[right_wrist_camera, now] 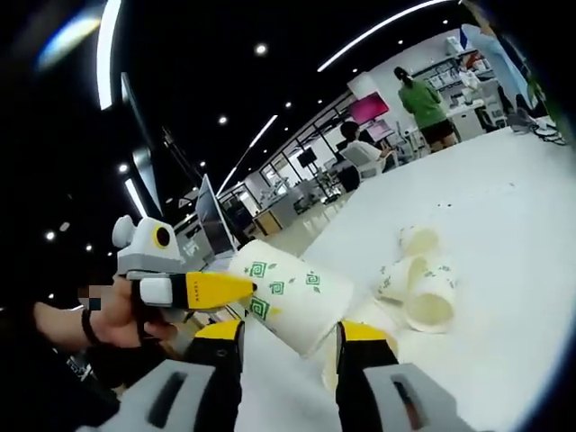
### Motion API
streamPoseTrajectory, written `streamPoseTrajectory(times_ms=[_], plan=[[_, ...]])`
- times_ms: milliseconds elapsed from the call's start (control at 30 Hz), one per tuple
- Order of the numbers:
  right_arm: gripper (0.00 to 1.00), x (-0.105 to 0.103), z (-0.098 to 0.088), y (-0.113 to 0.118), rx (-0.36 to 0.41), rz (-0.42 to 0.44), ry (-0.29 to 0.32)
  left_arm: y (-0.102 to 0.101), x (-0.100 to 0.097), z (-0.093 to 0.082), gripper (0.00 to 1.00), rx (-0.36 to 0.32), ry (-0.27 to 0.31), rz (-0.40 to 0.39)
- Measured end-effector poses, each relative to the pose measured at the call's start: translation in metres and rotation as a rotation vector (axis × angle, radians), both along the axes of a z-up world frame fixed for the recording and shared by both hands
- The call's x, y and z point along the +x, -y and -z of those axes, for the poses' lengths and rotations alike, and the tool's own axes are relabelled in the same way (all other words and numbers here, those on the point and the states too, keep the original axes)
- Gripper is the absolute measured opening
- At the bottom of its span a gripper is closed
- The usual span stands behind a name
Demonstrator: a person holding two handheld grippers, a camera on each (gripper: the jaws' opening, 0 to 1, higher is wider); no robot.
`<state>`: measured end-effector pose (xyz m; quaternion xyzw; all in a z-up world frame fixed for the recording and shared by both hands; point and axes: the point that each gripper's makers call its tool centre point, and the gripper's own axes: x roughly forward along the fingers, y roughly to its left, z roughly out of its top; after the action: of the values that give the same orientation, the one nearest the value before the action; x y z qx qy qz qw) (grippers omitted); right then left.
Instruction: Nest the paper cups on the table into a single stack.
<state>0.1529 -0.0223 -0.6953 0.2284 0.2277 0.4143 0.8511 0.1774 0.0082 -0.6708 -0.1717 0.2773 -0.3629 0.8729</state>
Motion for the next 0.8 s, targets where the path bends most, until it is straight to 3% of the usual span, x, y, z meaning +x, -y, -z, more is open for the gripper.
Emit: streamPoseTrajectory(times_ms=[333, 800], plan=[[0.25, 0.000, 0.000, 0.002, 0.029, 0.010, 0.010, 0.000, -0.001, 0.000, 0.33, -0.038, -0.025, -0.001], [0.10, -0.011, -0.007, 0.005, 0.053, -0.014, 0.049, 0.004, 0.000, -0.007, 0.34, -0.168, -0.074, 0.010]])
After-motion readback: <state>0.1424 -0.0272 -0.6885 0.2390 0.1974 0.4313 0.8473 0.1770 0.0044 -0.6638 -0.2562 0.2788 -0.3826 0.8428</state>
